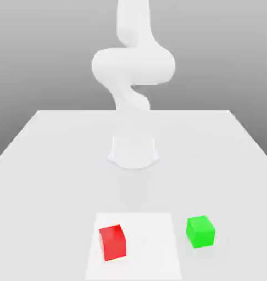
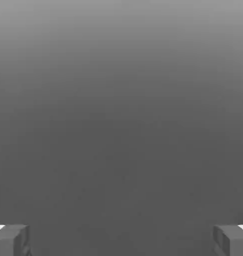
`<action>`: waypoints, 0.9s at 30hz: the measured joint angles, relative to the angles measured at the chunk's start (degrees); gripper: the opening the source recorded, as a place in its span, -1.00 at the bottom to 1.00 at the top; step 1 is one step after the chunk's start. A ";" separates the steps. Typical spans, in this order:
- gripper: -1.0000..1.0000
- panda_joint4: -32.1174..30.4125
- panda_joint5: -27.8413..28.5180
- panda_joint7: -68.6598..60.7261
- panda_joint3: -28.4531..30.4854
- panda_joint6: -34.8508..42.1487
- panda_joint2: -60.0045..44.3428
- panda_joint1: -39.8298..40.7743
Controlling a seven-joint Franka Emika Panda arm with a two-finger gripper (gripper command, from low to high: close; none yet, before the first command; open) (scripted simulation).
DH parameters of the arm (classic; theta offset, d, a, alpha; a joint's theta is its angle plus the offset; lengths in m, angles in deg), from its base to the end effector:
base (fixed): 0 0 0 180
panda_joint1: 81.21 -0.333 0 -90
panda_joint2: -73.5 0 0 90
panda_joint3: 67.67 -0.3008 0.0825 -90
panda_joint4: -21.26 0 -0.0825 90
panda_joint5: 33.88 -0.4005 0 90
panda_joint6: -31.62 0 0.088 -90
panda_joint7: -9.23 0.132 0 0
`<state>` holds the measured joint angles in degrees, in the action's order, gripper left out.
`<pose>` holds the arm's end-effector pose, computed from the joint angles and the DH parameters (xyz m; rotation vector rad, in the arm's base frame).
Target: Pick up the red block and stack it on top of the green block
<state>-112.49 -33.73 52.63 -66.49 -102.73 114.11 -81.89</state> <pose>0.4244 -0.0057 0.6341 -2.5170 1.0129 -0.9429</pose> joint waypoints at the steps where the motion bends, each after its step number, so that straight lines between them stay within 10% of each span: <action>1: 0.00 -0.85 0.06 -1.05 0.54 -1.11 -2.25 -0.31; 27: 0.00 -15.98 -5.84 -26.88 4.19 -31.12 -56.44 0.47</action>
<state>-128.47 -39.56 25.75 -62.30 -133.85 57.67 -81.42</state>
